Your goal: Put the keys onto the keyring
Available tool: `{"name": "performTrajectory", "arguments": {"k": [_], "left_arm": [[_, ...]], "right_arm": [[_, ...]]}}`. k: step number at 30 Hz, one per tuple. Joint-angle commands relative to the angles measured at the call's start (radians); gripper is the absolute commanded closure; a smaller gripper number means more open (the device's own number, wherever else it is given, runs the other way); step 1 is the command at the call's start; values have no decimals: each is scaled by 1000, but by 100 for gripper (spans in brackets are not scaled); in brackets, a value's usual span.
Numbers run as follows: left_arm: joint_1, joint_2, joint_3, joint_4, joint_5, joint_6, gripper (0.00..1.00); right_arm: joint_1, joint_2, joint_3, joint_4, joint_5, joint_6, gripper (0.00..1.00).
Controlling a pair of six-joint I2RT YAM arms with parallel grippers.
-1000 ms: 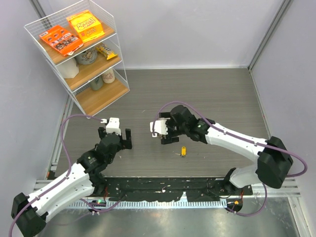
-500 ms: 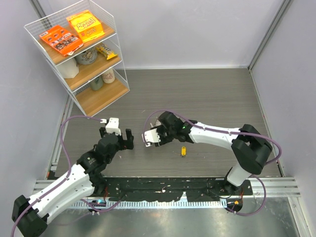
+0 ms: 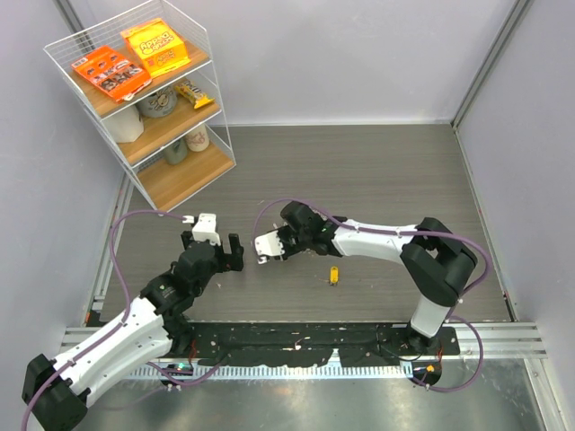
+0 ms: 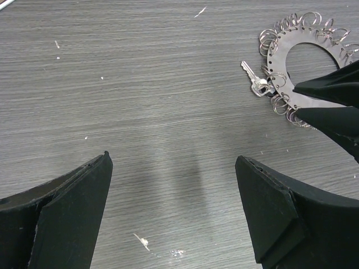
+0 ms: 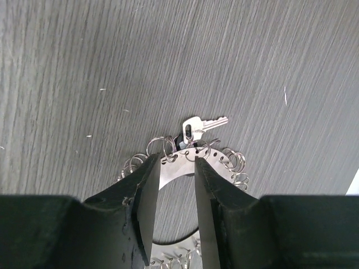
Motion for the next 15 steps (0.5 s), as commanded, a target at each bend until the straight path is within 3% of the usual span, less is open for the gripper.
{"name": "performTrajectory", "arguments": {"k": [1, 15], "left_arm": [[6, 1, -4, 58, -4, -11, 1], [8, 5, -4, 59, -13, -11, 1]], "right_arm": [[1, 27, 50, 37, 7, -23, 63], [-20, 78, 70, 29, 27, -43, 66]]}}
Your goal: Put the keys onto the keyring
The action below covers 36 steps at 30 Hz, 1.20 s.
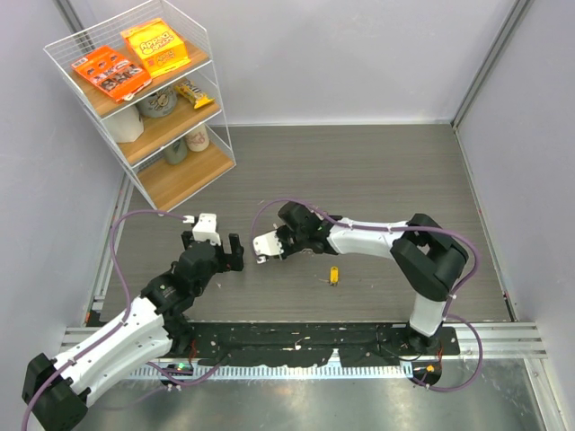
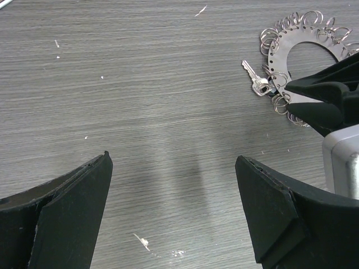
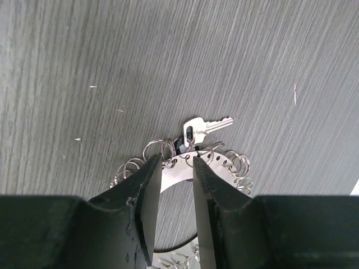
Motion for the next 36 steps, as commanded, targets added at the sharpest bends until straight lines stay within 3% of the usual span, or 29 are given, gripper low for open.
{"name": "performTrajectory", "arguments": {"k": [1, 18, 30, 31, 36], "left_arm": [[7, 2, -1, 57, -14, -11, 1], [7, 0, -4, 57, -14, -9, 1], [6, -4, -6, 55, -14, -11, 1], [6, -3, -6, 55, -13, -11, 1], [6, -4, -6, 57, -13, -11, 1]], "right_arm": [[-13, 15, 46, 23, 13, -18, 66], [-31, 56, 78, -1, 1, -16, 69], [-31, 82, 119, -67, -19, -18, 88], [-30, 84, 124, -76, -25, -19, 94], [-33, 67, 139, -110, -51, -21, 94]]}}
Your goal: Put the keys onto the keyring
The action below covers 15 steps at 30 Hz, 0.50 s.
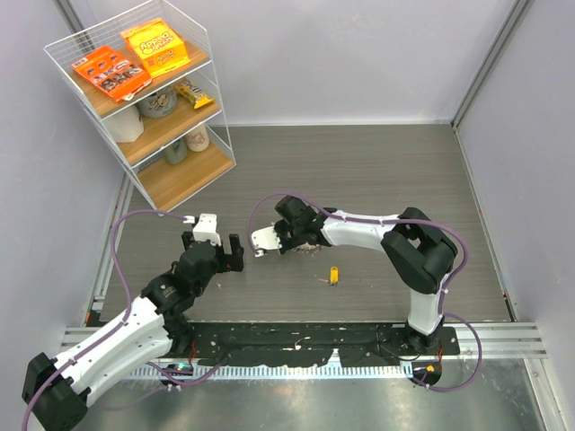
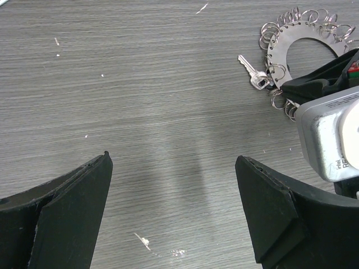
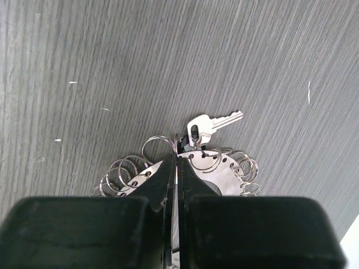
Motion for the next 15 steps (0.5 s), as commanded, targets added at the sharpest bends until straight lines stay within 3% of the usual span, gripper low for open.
{"name": "performTrajectory", "arguments": {"k": [1, 15], "left_arm": [[5, -7, -2, 55, -14, -11, 1], [7, -47, -13, 62, 6, -3, 1]], "right_arm": [[-1, -22, 43, -25, -50, -10, 95], [0, -278, -120, 108, -152, 157, 95]]}}
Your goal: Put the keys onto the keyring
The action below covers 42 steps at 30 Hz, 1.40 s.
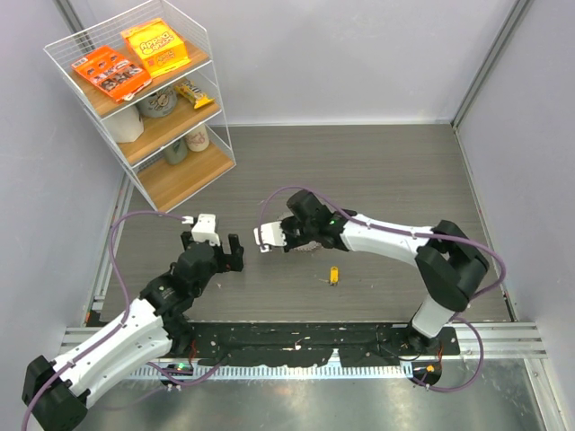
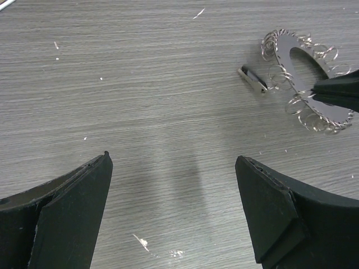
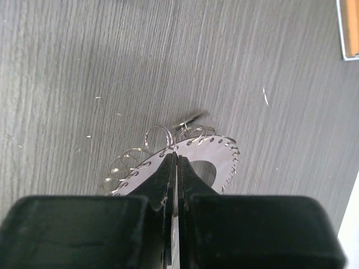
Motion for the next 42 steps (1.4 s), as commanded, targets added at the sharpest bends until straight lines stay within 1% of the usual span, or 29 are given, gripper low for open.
{"name": "performTrajectory", "arguments": {"k": [1, 7, 13, 18, 22, 23, 25, 27, 30, 32, 33, 37, 40, 42], "left_arm": [[7, -44, -17, 65, 5, -2, 1], [7, -100, -46, 105, 49, 9, 1], [5, -114, -78, 185, 155, 18, 1], [7, -111, -95, 251, 235, 32, 1], [7, -96, -104, 306, 310, 40, 1], [5, -90, -101, 321, 336, 40, 1], [5, -61, -90, 351, 419, 46, 4], [5, -33, -83, 399, 532, 40, 6], [4, 11, -73, 447, 623, 38, 6], [-1, 42, -55, 461, 649, 40, 6], [-4, 62, -46, 466, 666, 43, 6], [-36, 145, 5, 473, 712, 50, 6], [-91, 224, 58, 455, 712, 73, 6], [-149, 283, 107, 440, 707, 95, 6]], "right_arm": [[1, -119, -64, 95, -57, 73, 95], [-1, -249, -140, 131, -87, 146, 95], [-1, -382, -150, 119, -85, 287, 95], [-2, -510, -176, 131, -61, 347, 94], [-2, -596, -158, 98, -9, 419, 95], [-1, -622, -130, 58, -2, 458, 95], [-1, -651, -99, 3, 36, 499, 94], [-1, -685, -73, -49, 111, 542, 94], [-1, -734, -44, -126, 200, 602, 94], [-1, -792, -39, -161, 240, 627, 94], [-1, -804, -41, -171, 301, 636, 94], [-1, -889, -52, -230, 408, 699, 94], [-1, -955, -61, -275, 485, 755, 94], [-2, -987, -56, -305, 536, 786, 95]]}}
